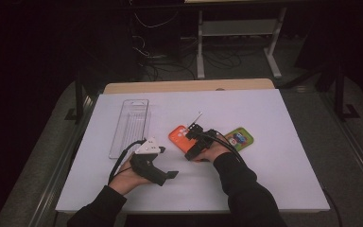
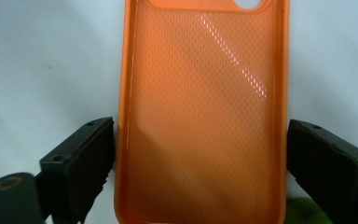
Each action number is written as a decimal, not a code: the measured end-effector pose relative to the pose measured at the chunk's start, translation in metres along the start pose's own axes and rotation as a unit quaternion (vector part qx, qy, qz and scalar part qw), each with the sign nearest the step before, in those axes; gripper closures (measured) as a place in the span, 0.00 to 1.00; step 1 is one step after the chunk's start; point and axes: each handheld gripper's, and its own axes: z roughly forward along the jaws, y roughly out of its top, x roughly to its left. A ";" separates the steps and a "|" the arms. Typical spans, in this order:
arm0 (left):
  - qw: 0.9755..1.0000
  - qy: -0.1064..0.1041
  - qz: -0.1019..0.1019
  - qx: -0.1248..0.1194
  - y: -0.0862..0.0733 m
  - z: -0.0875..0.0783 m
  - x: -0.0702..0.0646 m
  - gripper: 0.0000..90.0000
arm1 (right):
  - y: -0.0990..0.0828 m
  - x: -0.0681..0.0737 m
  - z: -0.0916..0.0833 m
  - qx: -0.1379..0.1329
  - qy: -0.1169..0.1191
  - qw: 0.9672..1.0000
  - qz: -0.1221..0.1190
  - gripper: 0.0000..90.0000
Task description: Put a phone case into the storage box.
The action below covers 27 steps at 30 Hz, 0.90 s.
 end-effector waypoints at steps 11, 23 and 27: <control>1.000 0.001 -0.002 -0.002 0.000 0.000 0.000 0.00 | -0.001 0.003 -0.001 0.000 -0.006 1.000 0.002 0.16; 1.000 0.002 0.000 -0.003 0.000 0.001 -0.001 0.00 | 0.001 0.003 -0.002 0.006 -0.007 1.000 0.009 0.17; 1.000 0.002 0.000 -0.003 0.000 0.001 0.000 0.00 | 0.000 0.002 -0.004 0.004 -0.001 1.000 0.012 0.17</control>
